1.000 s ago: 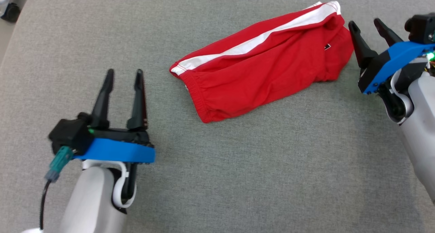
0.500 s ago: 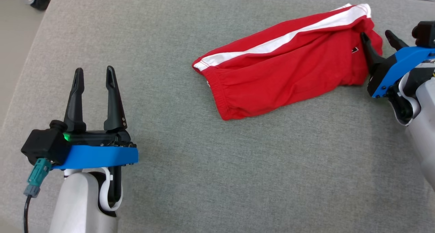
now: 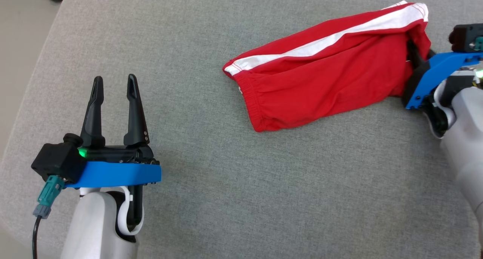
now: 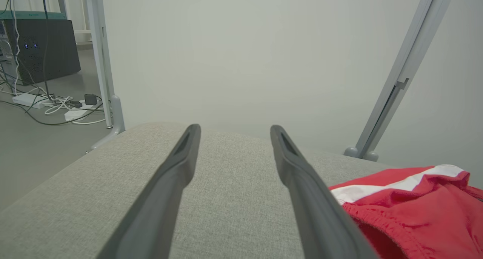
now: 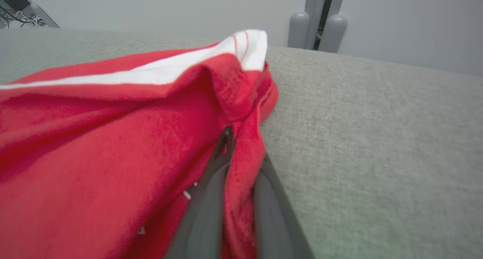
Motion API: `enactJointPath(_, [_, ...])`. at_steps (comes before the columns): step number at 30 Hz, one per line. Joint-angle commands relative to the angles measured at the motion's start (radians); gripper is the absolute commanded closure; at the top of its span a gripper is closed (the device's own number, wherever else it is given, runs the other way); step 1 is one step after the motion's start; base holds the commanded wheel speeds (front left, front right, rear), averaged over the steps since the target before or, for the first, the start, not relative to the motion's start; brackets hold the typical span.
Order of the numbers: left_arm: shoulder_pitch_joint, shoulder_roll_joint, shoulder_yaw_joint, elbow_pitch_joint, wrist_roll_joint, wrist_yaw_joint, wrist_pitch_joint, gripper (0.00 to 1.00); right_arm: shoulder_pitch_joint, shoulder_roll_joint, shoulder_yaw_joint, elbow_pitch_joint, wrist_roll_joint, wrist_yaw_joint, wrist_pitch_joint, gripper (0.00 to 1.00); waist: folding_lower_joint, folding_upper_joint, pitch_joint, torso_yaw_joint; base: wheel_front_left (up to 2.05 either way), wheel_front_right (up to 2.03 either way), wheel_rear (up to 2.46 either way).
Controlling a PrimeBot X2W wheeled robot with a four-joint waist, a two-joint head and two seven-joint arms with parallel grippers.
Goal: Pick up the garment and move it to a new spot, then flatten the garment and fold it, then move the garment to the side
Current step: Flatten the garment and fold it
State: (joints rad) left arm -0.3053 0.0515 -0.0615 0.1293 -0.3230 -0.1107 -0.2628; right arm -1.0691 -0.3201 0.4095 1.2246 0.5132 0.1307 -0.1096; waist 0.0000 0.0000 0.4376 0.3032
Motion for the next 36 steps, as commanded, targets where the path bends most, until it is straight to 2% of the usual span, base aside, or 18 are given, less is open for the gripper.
enactJointPath(1, [0.000, -0.002, 0.004, 0.001, 0.007, 0.006, -0.003, 0.00, 0.006, 0.015, -0.004, -0.002, 0.015, 0.000, -0.019, 1.00, 0.0000, 0.0000, -0.008, -0.010, 0.00, 0.00, 0.00])
enactJointPath(9, [0.045, -0.001, 0.045, 0.010, 0.057, 0.000, -0.003, 0.00, 0.131, 0.054, -0.023, -0.107, 0.147, 0.000, -0.105, 1.00, 0.0000, 0.0000, -0.088, -0.091, 0.00, 0.00, 0.00])
enactJointPath(16, [0.087, -0.002, 0.076, 0.013, 0.088, -0.007, -0.003, 0.00, 0.310, 0.041, -0.026, -0.253, 0.263, 0.000, -0.133, 1.00, 0.0000, 0.0000, -0.143, -0.165, 0.00, 0.00, 0.00])
enactJointPath(17, [0.098, -0.001, 0.081, 0.009, 0.095, -0.010, -0.003, 0.00, 0.374, 0.030, -0.032, -0.304, 0.297, 0.000, -0.140, 1.00, 0.0000, 0.0000, -0.158, -0.183, 0.00, 0.00, 0.00])
enactJointPath(27, [0.141, -0.001, 0.096, 0.003, 0.107, -0.013, -0.003, 0.00, 0.578, -0.045, -0.113, -0.425, 0.354, 0.000, -0.150, 1.00, 0.0000, 0.0000, -0.201, -0.231, 0.00, 0.00, 0.00])
enactJointPath(36, [0.155, -0.001, 0.081, 0.007, 0.106, -0.016, -0.003, 0.00, 0.555, -0.045, -0.167, -0.424, 0.326, 0.000, -0.148, 1.00, 0.0000, 0.0000, -0.218, -0.217, 0.00, 0.00, 0.00])
